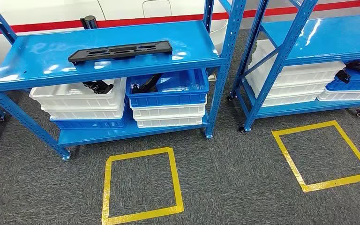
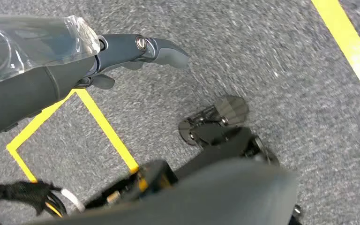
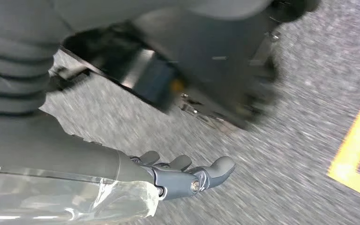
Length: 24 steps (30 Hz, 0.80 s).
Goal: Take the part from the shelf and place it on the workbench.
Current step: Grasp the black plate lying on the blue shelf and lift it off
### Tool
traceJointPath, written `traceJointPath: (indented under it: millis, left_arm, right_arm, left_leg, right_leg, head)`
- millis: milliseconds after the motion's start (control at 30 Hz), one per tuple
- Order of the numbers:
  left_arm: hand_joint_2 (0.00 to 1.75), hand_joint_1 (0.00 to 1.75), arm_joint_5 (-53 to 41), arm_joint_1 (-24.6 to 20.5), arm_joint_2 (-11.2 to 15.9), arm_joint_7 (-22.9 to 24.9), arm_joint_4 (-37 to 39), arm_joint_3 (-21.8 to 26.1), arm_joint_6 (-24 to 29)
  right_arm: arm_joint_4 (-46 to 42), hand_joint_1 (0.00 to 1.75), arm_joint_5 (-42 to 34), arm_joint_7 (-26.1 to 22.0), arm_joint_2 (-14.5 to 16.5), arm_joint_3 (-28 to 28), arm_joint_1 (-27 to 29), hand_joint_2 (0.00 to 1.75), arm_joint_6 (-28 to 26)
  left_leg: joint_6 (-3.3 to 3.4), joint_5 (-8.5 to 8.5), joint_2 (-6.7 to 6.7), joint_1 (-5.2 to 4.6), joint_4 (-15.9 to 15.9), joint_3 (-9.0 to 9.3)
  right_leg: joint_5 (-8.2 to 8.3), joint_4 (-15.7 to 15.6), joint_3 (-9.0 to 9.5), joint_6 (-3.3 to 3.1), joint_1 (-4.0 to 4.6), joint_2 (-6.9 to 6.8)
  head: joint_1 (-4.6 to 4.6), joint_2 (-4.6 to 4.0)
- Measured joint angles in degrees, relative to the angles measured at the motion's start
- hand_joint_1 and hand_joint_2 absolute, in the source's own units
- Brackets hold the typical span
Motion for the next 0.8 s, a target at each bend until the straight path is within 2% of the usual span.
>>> traceJointPath:
  millis: [100,167,233,267,367,400,433,467,500,567,600,633,733,800]
  left_arm:
    - [0.00,0.00,1.09,-0.78,0.00,0.05,0.42,-2.65,0.80]
    - [0.00,0.00,2.11,-1.40,0.00,0.14,0.76,-5.36,1.49]
    - [0.00,0.00,3.04,-1.89,0.00,0.20,1.02,-7.86,2.12]
    - [0.00,0.00,3.50,-2.16,-0.01,0.22,1.11,-8.97,2.40]
    - [0.00,0.00,4.56,-2.91,-0.04,0.31,1.31,-11.71,3.02]
    - [0.00,0.00,4.82,-3.09,-0.04,0.35,1.43,-12.59,3.19]
    - [0.00,0.00,5.08,-3.22,-0.04,0.39,1.56,-13.55,3.33]
    - [0.00,0.00,5.33,-3.36,-0.04,0.42,1.70,-14.56,3.44]
    - [0.00,0.00,5.61,-3.52,-0.04,0.45,1.84,-15.68,3.57]
    - [0.00,0.00,5.98,-3.87,0.01,0.48,2.03,-17.31,3.79]
    - [0.00,0.00,6.09,-4.06,0.05,0.49,2.13,-17.91,3.92]
    - [0.00,0.00,6.20,-4.25,0.09,0.51,2.22,-18.52,4.04]
    - [0.00,0.00,6.61,-4.61,0.11,0.62,2.47,-20.65,4.23]
    - [0.00,0.00,6.76,-4.73,0.11,0.66,2.56,-21.44,4.26]
  right_arm:
    - [0.15,0.00,-0.24,-0.53,0.14,2.24,-1.34,0.00,-1.03]
    - [0.36,0.00,-0.37,-1.15,0.11,4.51,-2.66,0.00,-2.20]
    - [0.44,0.00,-0.18,-1.96,-0.03,6.55,-4.13,0.00,-3.56]
    - [0.44,0.00,0.04,-2.42,-0.11,7.46,-5.03,0.00,-4.33]
    - [0.44,0.00,0.94,-3.52,-0.32,9.69,-7.62,0.00,-6.37]
    - [0.42,0.00,1.26,-3.77,-0.40,10.44,-8.39,0.00,-6.90]
    - [0.33,0.00,1.69,-4.00,-0.54,11.24,-9.15,0.00,-7.49]
    - [0.13,0.00,2.20,-4.22,-0.72,12.07,-9.97,0.00,-8.07]
    - [-0.16,0.00,2.88,-4.44,-0.92,13.00,-10.89,0.00,-8.78]
    - [-0.95,0.00,4.29,-4.66,-1.17,14.20,-12.41,0.00,-9.93]
    - [-1.43,0.00,5.04,-4.66,-1.29,14.65,-13.02,0.00,-10.33]
    - [-2.04,0.00,5.86,-4.59,-1.45,15.11,-13.58,0.00,-10.63]
    - [-4.17,0.00,8.74,-4.27,-2.05,16.49,-15.13,0.00,-11.41]
    - [-5.27,0.00,10.09,-3.91,-2.43,16.87,-15.84,0.00,-11.70]
  left_leg:
    - [-1.00,-0.19,-0.08,-0.30,0.31,-0.24]
    - [-1.68,-0.06,-0.12,-0.19,0.16,-0.31]
    - [-2.13,-1.02,-0.09,0.10,1.49,-0.85]
    - [-2.30,-2.39,-0.07,0.16,3.94,-1.97]
    - [-2.53,-7.45,-0.05,0.11,15.48,-7.62]
    - [-2.48,-8.16,-0.05,0.07,18.18,-9.05]
    - [-2.34,-7.95,-0.05,0.01,19.13,-9.69]
    - [-2.07,-6.84,-0.06,-0.12,18.20,-9.44]
    - [-1.65,-4.98,-0.06,-0.32,15.62,-8.46]
    - [-0.33,-0.70,-0.05,-0.98,6.95,-4.80]
    - [0.17,0.57,-0.01,-1.31,3.70,-3.54]
    - [0.53,1.15,0.01,-1.60,1.86,-2.92]
    - [0.75,1.50,0.01,-1.68,0.88,-2.85]
    - [0.97,1.97,0.00,-1.30,0.01,-2.39]
  right_leg:
    - [0.07,-2.14,0.79,-0.78,0.31,0.40]
    - [-0.01,-2.03,0.52,-1.93,0.61,0.55]
    - [0.17,-2.10,0.45,-2.80,0.67,0.52]
    - [0.27,-2.17,0.42,-3.18,0.65,0.48]
    - [0.30,-2.17,0.27,-3.72,1.01,0.35]
    - [0.29,-2.17,0.26,-3.77,1.16,0.33]
    - [0.29,-2.17,0.30,-3.79,1.31,0.33]
    - [0.28,-2.16,0.38,-3.80,1.46,0.36]
    - [0.26,-2.16,0.50,-3.82,1.63,0.41]
    - [0.18,-2.14,0.71,-3.80,1.95,0.43]
    - [0.15,-2.12,0.70,-3.71,2.03,0.36]
    - [0.15,-2.12,0.61,-3.56,2.05,0.23]
    - [0.12,-2.25,0.42,-2.78,1.90,-0.04]
    - [-1.59,0.20,-0.55,-2.21,1.94,-0.06]
  head:
    - [-0.03,0.00]
    - [-0.09,0.00]
    - [-0.10,0.00]
    - [-0.12,0.00]
    - [-0.17,0.00]
    - [-0.18,0.00]
    - [-0.17,0.00]
    - [-0.17,0.00]
    - [-0.17,0.00]
    - [-0.16,0.00]
    - [-0.15,0.00]
    - [-0.14,0.00]
    - [-0.13,0.00]
    - [-0.05,0.00]
